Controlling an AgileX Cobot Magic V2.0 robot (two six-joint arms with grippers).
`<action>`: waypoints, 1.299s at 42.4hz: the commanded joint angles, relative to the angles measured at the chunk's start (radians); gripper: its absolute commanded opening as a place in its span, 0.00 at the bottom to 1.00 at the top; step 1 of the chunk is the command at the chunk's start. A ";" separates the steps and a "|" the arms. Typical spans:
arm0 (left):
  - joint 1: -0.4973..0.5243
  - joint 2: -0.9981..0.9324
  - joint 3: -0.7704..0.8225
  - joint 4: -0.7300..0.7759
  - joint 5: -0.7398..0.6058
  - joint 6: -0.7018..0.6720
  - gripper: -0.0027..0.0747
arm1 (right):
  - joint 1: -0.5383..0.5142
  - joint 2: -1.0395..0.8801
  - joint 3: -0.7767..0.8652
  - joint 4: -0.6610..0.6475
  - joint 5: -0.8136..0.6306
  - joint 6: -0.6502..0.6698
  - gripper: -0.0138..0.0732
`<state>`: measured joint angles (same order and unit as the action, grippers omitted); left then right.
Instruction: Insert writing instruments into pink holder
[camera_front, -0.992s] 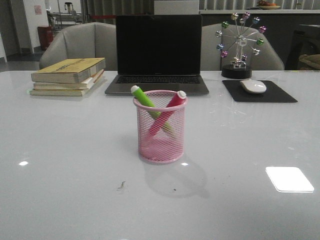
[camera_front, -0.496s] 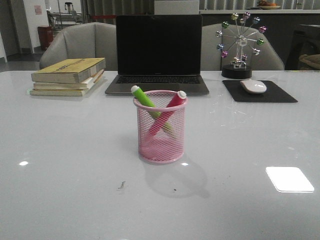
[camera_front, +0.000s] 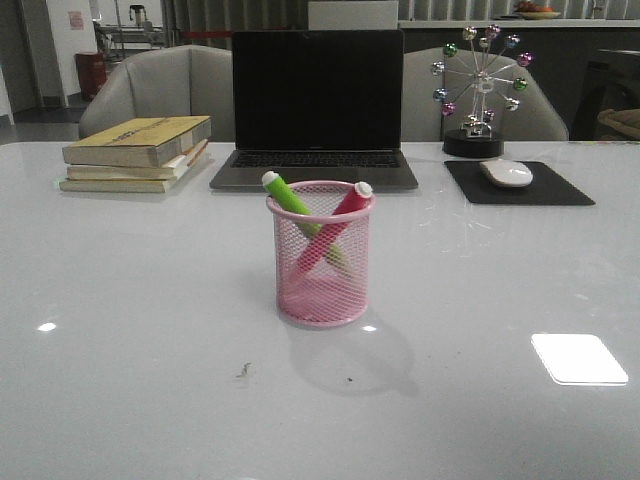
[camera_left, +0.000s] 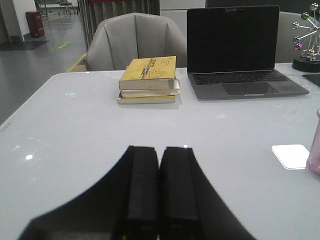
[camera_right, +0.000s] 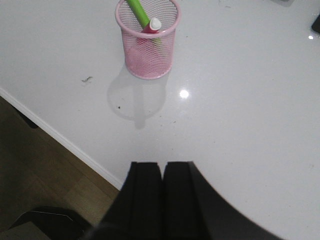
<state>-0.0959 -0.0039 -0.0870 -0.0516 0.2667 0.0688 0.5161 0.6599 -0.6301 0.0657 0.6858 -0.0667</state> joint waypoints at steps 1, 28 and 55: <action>-0.016 -0.017 0.031 -0.015 -0.182 0.005 0.16 | -0.008 -0.003 -0.024 0.004 -0.057 -0.004 0.22; -0.028 -0.020 0.096 -0.008 -0.329 0.000 0.16 | -0.008 -0.003 -0.024 0.004 -0.050 -0.004 0.22; -0.028 -0.020 0.096 0.028 -0.341 -0.019 0.16 | -0.008 -0.003 -0.024 0.004 -0.049 -0.004 0.22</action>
<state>-0.1169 -0.0039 0.0060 -0.0238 0.0175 0.0600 0.5161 0.6599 -0.6301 0.0657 0.7006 -0.0667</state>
